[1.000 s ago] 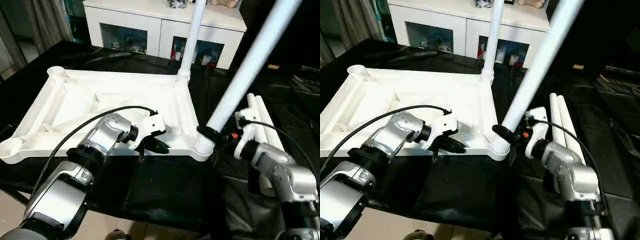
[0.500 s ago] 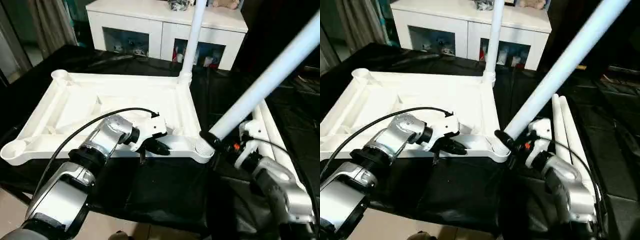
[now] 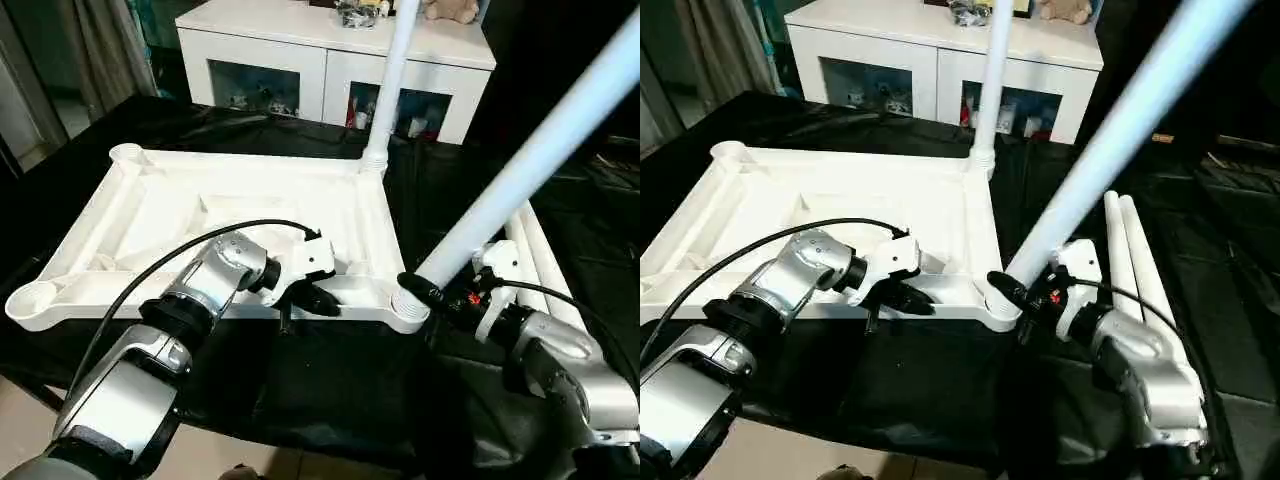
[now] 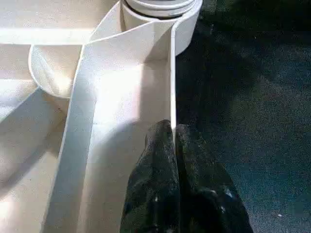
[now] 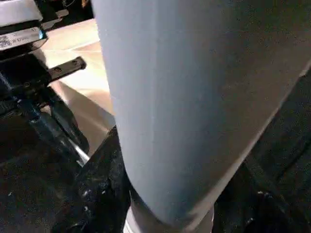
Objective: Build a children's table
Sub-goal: Insert table leg to table base
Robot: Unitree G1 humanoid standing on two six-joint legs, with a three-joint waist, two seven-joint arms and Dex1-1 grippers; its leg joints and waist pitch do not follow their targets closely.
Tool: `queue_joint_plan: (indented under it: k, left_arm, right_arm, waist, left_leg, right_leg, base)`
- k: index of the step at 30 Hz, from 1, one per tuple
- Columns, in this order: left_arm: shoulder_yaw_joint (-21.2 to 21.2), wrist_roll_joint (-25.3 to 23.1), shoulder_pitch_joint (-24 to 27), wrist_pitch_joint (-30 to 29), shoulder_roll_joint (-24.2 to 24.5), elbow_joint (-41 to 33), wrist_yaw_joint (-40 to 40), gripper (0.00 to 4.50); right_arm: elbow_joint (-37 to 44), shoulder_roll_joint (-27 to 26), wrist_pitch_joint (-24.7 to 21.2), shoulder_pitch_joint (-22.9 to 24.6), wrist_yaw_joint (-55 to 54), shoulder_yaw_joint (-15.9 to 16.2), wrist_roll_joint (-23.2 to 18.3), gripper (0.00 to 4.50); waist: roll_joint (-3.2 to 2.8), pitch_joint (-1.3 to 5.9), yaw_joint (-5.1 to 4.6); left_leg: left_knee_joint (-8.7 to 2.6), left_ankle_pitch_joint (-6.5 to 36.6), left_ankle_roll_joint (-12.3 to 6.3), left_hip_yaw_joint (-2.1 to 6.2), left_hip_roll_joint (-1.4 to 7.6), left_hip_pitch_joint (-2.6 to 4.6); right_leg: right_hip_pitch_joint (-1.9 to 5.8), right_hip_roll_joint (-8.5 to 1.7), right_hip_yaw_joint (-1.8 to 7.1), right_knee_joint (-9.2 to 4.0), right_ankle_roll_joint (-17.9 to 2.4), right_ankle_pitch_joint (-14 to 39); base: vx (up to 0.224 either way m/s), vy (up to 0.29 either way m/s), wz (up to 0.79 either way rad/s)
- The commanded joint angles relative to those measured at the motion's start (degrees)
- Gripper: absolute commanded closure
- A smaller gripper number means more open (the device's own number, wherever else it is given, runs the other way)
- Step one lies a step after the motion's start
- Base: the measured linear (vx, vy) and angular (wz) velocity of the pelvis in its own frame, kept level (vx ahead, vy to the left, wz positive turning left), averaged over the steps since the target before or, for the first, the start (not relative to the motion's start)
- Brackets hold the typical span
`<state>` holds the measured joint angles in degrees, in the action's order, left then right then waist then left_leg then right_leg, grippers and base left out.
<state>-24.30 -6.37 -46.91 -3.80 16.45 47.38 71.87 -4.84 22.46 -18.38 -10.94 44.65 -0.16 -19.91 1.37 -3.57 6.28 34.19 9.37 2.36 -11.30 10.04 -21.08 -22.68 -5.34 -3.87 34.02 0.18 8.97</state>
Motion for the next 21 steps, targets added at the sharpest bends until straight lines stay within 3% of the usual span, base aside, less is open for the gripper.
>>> queue_joint_plan:
  k: [1,2,6,13,17,18,21]
  left_arm:
    - [-0.7,-2.1,-0.6,-0.4,0.6,0.3,-1.1,4.5]
    - [-0.7,-2.1,-0.5,-0.3,0.6,0.3,-1.1,4.5]
    - [-0.8,-2.0,-0.2,-0.2,0.8,0.0,-1.0,4.5]
    - [-0.5,-1.4,0.2,1.6,1.1,-0.5,0.8,4.5]
    - [-0.5,0.0,0.9,3.2,1.5,-1.7,3.8,4.5]
    - [-0.9,1.0,1.6,4.8,2.2,-3.1,7.3,4.5]
    - [-1.2,0.9,1.5,5.5,2.7,-3.3,8.3,4.5]
  right_arm:
    - [-1.1,1.2,-3.4,0.6,4.1,3.4,0.3,2.64]
    - [-1.2,1.6,-3.7,0.4,4.6,3.7,0.2,2.64]
    - [-2.0,3.1,-4.4,-0.4,7.1,4.9,0.2,2.64]
    - [-1.2,4.9,-4.7,1.0,11.2,6.5,-0.1,2.64]
    - [-0.6,5.1,-5.1,1.7,12.5,7.2,-0.6,2.64]
    - [0.4,5.6,-5.2,2.6,14.0,8.4,-0.8,2.64]
    - [1.0,5.8,-4.9,3.2,14.9,9.3,-0.6,2.64]
  waist:
    - [-0.02,3.6,-0.26]
    - [0.32,3.48,-0.26]
    - [0.66,3.38,-0.22]
    - [0.56,3.08,-0.19]
    - [0.56,2.82,-0.66]
    - [0.2,2.68,-0.88]
    - [0.18,2.83,-1.2]
  left_leg:
    - [-4.94,24.1,0.69,2.09,3.28,1.49]
    - [-4.92,24.0,0.48,2.05,3.25,1.49]
    - [-4.96,23.1,0.14,2.08,3.32,1.28]
    - [-5.15,24.5,-0.29,2.31,3.39,1.23]
    - [-5.28,27.3,0.53,2.58,3.35,1.49]
    - [-5.48,28.5,0.82,2.84,3.38,1.51]
    - [-5.85,28.7,0.85,2.8,3.54,1.63]
  right_leg:
    - [1.49,-4.17,2.37,-5.35,-9.9,26.0]
    - [1.41,-4.17,2.37,-5.39,-9.7,26.7]
    - [1.42,-4.28,2.34,-5.46,-9.2,27.7]
    - [1.31,-4.43,2.34,-5.91,-7.8,30.7]
    - [0.98,-4.44,2.05,-6.4,-6.7,34.5]
    - [1.02,-4.55,1.98,-6.69,-6.2,35.5]
    - [1.12,-4.39,1.96,-6.69,-6.7,33.3]
  base:
    - [0.0,0.0,0.0]
    - [0.0,0.0,0.0]
    - [0.0,0.0,0.0]
    - [0.0,0.0,0.0]
    - [0.0,0.0,0.0]
    - [0.0,0.0,0.0]
    - [0.0,0.0,0.0]
